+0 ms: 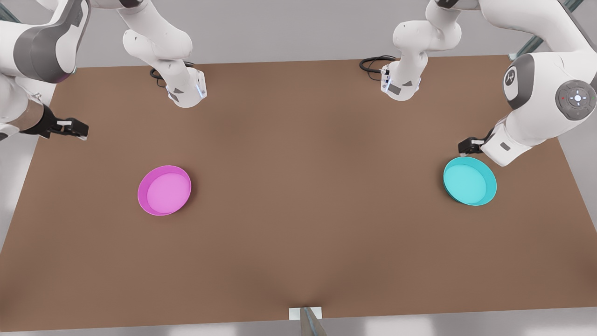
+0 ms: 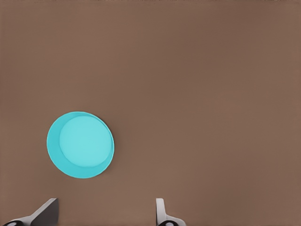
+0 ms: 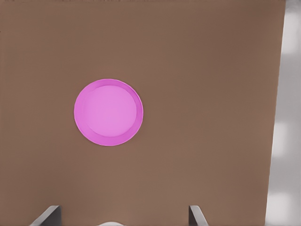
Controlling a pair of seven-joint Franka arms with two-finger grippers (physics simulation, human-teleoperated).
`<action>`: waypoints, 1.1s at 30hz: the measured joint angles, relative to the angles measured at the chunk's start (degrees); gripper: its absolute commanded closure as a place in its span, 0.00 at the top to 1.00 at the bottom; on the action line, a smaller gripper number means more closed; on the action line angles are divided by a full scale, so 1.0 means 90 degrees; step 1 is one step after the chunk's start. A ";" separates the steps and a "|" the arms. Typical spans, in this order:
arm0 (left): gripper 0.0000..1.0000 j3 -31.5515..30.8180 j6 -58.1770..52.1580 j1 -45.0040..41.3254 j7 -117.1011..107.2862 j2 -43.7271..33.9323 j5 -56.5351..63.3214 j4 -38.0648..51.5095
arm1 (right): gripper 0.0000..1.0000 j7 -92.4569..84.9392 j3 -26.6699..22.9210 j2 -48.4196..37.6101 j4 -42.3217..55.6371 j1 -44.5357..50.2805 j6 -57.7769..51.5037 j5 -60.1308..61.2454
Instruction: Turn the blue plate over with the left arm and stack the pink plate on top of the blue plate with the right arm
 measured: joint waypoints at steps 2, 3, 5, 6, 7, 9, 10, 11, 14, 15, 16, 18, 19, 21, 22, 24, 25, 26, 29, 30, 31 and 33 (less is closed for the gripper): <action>1.00 0.0014 0.0022 0.0013 -0.0006 0.0048 -0.0011 -0.0015 | 1.00 -0.0027 0.0000 0.0006 -0.0004 -0.0003 0.0073 -0.0001; 1.00 0.0013 0.0022 0.0154 -0.0008 0.0208 -0.0059 -0.0024 | 1.00 -0.0039 0.0000 0.0008 -0.0007 -0.0007 0.0101 -0.0001; 1.00 0.0020 0.0029 0.1027 -0.0015 0.0755 -0.0273 -0.0040 | 1.00 -0.0063 0.0000 0.0009 -0.0011 -0.0019 0.0136 -0.0001; 1.00 0.0027 0.0094 0.1576 -0.0015 0.1101 -0.0465 -0.0043 | 1.00 -0.0073 0.0000 0.0009 -0.0012 -0.0025 0.0147 -0.0001; 1.00 0.0033 0.0207 0.2024 0.0009 0.1424 -0.0638 -0.0045 | 1.00 -0.0083 0.0000 0.0007 -0.0016 -0.0031 0.0157 -0.0001; 1.00 0.0042 0.0643 0.2616 0.0187 0.2062 -0.0860 -0.0103 | 1.00 -0.0101 0.0000 0.0000 -0.0031 -0.0041 0.0162 -0.0005; 1.00 0.0050 0.0971 0.2813 0.0320 0.2290 -0.0932 -0.0258 | 1.00 -0.0109 0.0000 0.0004 -0.0036 -0.0043 0.0157 -0.0006; 1.00 0.0056 0.1345 0.2976 0.0459 0.2499 -0.0991 -0.0432 | 1.00 -0.0115 0.0000 0.0003 -0.0055 -0.0045 0.0153 -0.0007; 1.00 0.0065 0.2295 0.3231 0.0871 0.2921 -0.1156 -0.0822 | 1.00 -0.0131 0.0000 -0.0006 -0.0136 -0.0040 0.0142 -0.0010; 1.00 0.0101 0.2563 0.3254 0.1026 0.2962 -0.1211 -0.1002 | 1.00 -0.0136 0.0000 -0.0008 -0.0152 -0.0037 0.0138 -0.0010; 1.00 0.0172 0.2851 0.3269 0.1188 0.2983 -0.1253 -0.1183 | 1.00 -0.0140 0.0000 -0.0009 -0.0162 -0.0034 0.0135 -0.0010; 1.00 0.0311 0.3324 0.3373 0.1502 0.2997 -0.1311 -0.1367 | 1.00 -0.0149 0.0000 -0.0009 -0.0169 -0.0027 0.0129 -0.0011; 1.00 0.0370 0.3509 0.3406 0.1647 0.2999 -0.1330 -0.1475 | 1.00 -0.0153 0.0000 -0.0005 -0.0169 -0.0024 0.0124 -0.0010; 1.00 0.0451 0.3819 0.3415 0.1913 0.2995 -0.1366 -0.1758 | 1.00 -0.0161 0.0000 -0.0008 -0.0169 -0.0019 0.0110 -0.0011; 1.00 0.0522 0.3940 0.3418 0.2036 0.2989 -0.1379 -0.1871 | 1.00 -0.0164 0.0000 -0.0009 -0.0169 -0.0018 0.0097 -0.0010; 1.00 0.0679 0.4128 0.3426 0.2277 0.2970 -0.1397 -0.1997 | 1.00 -0.0168 0.0000 -0.0010 -0.0169 -0.0018 0.0077 -0.0011; 1.00 0.0729 0.4201 0.3435 0.2391 0.2974 -0.1403 -0.2040 | 1.00 -0.0170 0.0000 -0.0010 -0.0169 -0.0019 0.0070 -0.0010; 1.00 0.0756 0.4263 0.3437 0.2499 0.2976 -0.1409 -0.2127 | 1.00 -0.0172 0.0000 -0.0010 -0.0169 -0.0020 0.0063 -0.0010; 1.00 0.0779 0.4394 0.3425 0.2789 0.2999 -0.1419 -0.2303 | 1.00 -0.0175 0.0000 -0.0010 -0.0177 -0.0026 0.0047 -0.0011; 1.00 0.0781 0.4421 0.3424 0.2875 0.3005 -0.1421 -0.2317 | 1.00 -0.0176 0.0000 -0.0010 -0.0178 -0.0028 0.0042 -0.0011; 1.00 0.0782 0.4440 0.3423 0.2956 0.3015 -0.1426 -0.2324 | 1.00 -0.0177 0.0000 -0.0010 -0.0178 -0.0029 0.0039 -0.0011; 0.81 0.0780 0.4460 0.3423 0.3102 0.3053 -0.1487 -0.2352 | 1.00 -0.0178 0.0000 -0.0006 -0.0179 -0.0031 0.0032 -0.0010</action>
